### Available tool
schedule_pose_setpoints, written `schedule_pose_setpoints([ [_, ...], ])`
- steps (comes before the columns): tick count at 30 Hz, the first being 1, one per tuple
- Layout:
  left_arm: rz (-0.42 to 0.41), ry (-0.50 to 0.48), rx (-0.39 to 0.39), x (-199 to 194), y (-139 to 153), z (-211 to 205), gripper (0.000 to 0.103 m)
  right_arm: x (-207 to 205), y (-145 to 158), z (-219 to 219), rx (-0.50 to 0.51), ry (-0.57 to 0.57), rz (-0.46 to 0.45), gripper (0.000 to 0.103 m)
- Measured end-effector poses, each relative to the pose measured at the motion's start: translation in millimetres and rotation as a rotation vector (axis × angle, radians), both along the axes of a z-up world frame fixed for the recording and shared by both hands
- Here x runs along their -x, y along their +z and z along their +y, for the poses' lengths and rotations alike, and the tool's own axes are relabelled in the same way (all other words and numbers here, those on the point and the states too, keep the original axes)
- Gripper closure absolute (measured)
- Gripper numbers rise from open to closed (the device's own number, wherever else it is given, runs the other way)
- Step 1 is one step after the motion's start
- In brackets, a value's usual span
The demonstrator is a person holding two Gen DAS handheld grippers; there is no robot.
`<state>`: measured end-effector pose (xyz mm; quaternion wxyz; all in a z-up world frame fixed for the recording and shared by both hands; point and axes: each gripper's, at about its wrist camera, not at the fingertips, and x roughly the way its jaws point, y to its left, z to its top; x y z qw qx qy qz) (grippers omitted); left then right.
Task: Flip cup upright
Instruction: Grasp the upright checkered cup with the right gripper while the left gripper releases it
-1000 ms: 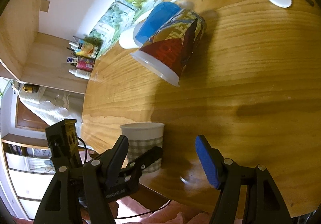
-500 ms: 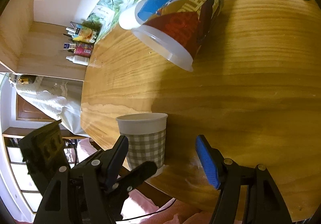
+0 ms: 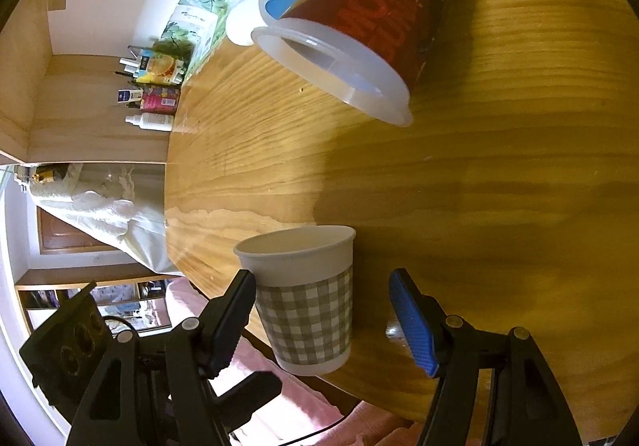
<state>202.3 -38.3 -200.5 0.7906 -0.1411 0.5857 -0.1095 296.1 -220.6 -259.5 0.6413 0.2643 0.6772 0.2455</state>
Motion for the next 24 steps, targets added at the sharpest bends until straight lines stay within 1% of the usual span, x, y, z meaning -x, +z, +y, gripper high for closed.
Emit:
schedule_pose_setpoints([
  [5,-0.017,-0.009,0.008,4.4,4.2,9.0,0.021,2.0,1.6,7.1,0.012,-0.006,-0.012,0.033],
  [7,-0.023,-0.012,0.010,5.7,5.9,13.1,0.021,3.3,4.2,11.1,0.009,-0.008,-0.024,0.040],
  [12,-0.033,-0.012,0.016,9.8,8.3,23.7,0.021,4.5,5.5,18.4,-0.008,-0.015,-0.032,0.047],
  [20,-0.044,-0.045,0.027,15.5,12.0,36.2,0.021,10.2,9.2,23.5,0.012,-0.056,-0.072,0.049],
  [24,-0.049,-0.075,0.026,17.7,12.9,41.5,0.021,14.9,11.7,23.0,0.027,-0.099,-0.091,0.050],
])
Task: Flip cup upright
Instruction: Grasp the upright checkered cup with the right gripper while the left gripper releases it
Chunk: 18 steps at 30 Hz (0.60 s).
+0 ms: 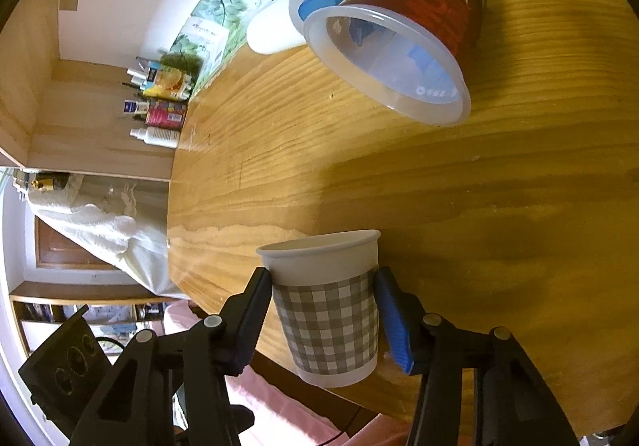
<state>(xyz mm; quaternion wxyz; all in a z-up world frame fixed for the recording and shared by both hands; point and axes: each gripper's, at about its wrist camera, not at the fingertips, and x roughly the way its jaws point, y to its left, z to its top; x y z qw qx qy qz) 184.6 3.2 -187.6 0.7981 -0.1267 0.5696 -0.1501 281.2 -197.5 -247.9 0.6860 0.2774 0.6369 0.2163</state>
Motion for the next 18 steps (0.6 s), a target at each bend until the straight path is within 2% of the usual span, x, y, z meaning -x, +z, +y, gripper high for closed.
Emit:
schedule_pose_setpoints([
  [10,-0.039,-0.091,-0.003,12.3,10.6,9.3,0.021,20.8,20.7,-0.8,0.070,-0.132,-0.109,0.051],
  [18,-0.062,-0.138,-0.015,25.7,18.1,21.7,0.021,46.1,48.2,1.5,0.169,-0.228,-0.308,0.051],
])
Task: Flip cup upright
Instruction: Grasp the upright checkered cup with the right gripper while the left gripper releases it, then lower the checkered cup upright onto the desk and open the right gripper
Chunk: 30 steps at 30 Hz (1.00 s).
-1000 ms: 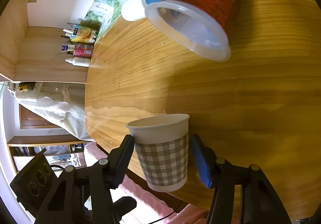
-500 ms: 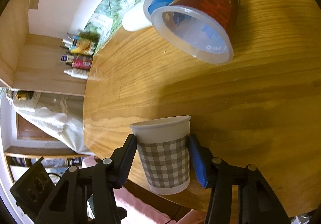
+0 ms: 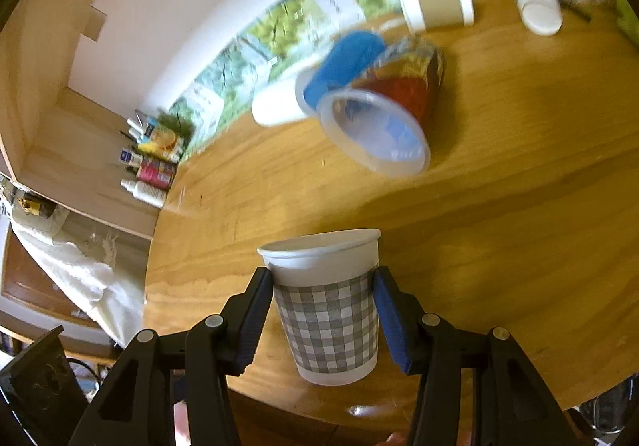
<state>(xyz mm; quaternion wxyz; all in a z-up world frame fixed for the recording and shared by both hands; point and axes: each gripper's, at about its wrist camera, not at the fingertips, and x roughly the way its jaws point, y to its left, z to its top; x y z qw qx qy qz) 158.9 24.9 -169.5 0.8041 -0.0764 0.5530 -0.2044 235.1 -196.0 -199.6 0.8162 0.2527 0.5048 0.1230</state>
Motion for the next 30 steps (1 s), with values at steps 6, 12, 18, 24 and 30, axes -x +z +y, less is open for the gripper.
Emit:
schedule_pose_setpoints([
  [6,-0.008,0.000,-0.009,7.8,3.6,10.1,0.021,19.8,15.9,10.2,0.117,-0.055,-0.190,0.051],
  [12,-0.006,0.000,-0.030,12.9,6.0,15.0,0.021,36.9,15.4,15.8,0.197,-0.127,-0.378,0.051],
  [18,0.010,0.011,-0.046,15.9,4.3,22.2,0.021,50.0,8.3,21.5,0.278,-0.175,-0.523,0.051],
  [24,0.024,0.024,-0.065,19.6,1.9,26.7,0.021,56.0,-6.8,30.1,0.377,-0.177,-0.598,0.051],
  [30,0.038,0.020,-0.078,19.9,-0.9,27.4,0.021,58.4,-16.3,34.1,0.409,-0.178,-0.622,0.051],
])
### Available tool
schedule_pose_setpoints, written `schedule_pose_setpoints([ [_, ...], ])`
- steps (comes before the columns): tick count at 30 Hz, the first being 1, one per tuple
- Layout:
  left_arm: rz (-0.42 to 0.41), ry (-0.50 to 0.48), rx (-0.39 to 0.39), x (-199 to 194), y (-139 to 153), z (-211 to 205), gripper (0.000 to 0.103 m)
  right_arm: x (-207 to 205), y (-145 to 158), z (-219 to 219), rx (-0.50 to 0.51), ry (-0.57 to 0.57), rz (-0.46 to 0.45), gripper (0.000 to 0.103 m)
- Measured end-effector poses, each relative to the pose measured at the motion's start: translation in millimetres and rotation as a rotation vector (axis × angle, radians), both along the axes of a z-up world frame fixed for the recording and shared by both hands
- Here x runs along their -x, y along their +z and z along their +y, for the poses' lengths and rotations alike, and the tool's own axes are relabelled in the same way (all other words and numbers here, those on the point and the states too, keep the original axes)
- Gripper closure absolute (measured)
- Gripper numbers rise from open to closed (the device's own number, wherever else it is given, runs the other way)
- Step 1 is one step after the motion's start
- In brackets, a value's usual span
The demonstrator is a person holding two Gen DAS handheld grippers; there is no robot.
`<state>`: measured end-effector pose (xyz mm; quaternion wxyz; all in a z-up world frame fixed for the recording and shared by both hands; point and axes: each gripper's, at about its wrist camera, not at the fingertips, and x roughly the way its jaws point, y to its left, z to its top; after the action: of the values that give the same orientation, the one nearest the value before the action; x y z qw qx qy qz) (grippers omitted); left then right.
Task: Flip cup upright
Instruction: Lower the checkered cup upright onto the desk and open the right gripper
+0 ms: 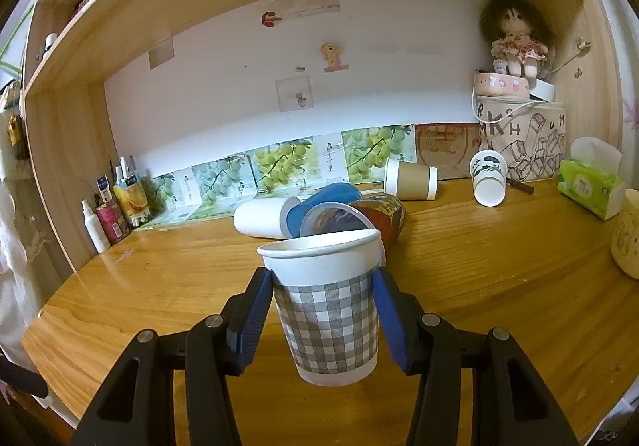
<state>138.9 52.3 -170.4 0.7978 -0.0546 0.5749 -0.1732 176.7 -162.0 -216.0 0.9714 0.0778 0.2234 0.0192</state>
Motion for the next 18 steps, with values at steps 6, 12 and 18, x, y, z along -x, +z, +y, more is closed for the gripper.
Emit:
schedule_pose_setpoints([
  [6,0.001,-0.005,0.014,4.5,-0.3,0.1,0.021,2.0,-6.6,5.1,0.025,0.020,-0.011,0.050],
  [12,0.009,-0.013,0.031,10.9,-3.9,-1.6,0.021,10.3,-11.0,8.7,0.047,0.041,0.004,0.050],
  [18,0.001,-0.019,0.065,18.5,-3.0,-2.8,0.021,19.8,-12.7,11.0,0.074,0.059,0.031,0.050],
])
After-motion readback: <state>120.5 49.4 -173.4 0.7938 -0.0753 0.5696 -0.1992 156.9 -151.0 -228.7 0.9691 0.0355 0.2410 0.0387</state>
